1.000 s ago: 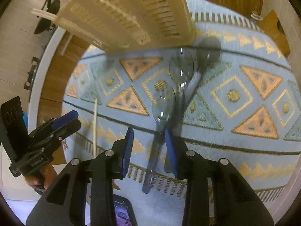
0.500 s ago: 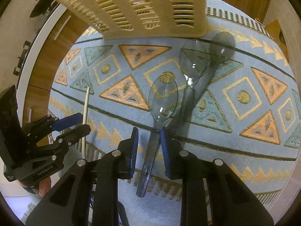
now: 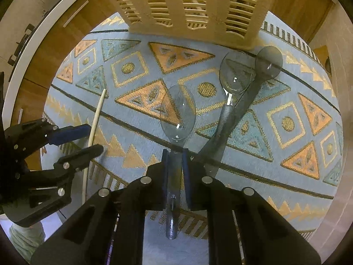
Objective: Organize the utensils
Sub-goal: 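Grasp the last chopstick with the left tool while the right tool grasps a clear spoon, then lift the chopstick and clear spoon with both tools over the beige holder, then open both tools to drop the chopstick and clear spoon into the holder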
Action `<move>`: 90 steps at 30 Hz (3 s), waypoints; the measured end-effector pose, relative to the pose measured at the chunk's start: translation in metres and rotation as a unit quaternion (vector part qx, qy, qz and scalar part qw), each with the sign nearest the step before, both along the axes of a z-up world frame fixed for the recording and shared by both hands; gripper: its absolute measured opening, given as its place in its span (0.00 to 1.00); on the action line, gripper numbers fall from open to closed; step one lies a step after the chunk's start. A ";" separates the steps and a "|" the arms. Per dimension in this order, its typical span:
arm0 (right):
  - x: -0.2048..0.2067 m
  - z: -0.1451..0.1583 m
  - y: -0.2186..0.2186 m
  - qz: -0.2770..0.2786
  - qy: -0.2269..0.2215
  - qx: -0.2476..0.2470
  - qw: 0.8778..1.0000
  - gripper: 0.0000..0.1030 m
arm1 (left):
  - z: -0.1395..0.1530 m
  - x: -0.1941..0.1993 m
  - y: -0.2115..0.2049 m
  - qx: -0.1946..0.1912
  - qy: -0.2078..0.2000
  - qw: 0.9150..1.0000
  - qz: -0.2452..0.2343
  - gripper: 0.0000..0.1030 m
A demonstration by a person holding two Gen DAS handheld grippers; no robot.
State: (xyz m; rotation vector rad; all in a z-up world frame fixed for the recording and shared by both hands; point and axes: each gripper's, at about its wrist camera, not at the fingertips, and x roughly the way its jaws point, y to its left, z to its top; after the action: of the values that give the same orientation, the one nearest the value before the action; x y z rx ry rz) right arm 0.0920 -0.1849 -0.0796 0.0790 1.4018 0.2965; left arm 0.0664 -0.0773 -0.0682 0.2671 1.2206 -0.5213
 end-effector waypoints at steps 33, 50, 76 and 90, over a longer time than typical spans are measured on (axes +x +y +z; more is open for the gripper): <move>-0.059 0.075 -0.068 0.031 -0.155 0.149 0.976 0.10 | 0.054 -0.034 0.022 -0.118 -0.158 0.978 0.070 0.03; -0.045 0.221 -0.089 -0.003 -0.384 0.143 0.912 0.10 | 0.215 -0.036 0.014 -0.319 -0.421 0.845 0.088 0.03; 0.056 0.163 -0.112 -0.088 -0.510 0.077 0.852 0.10 | 0.155 0.078 -0.068 -0.252 -0.515 0.804 0.159 0.04; 0.034 0.141 -0.127 -0.075 -0.482 0.096 0.868 0.48 | 0.148 0.058 -0.047 -0.256 -0.502 0.811 0.155 0.30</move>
State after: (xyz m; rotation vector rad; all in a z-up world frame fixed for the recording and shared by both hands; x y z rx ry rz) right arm 0.1258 -0.3117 0.0609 0.1752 0.3610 0.2847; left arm 0.1242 -0.1245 0.0803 -0.1318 0.0481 -0.3161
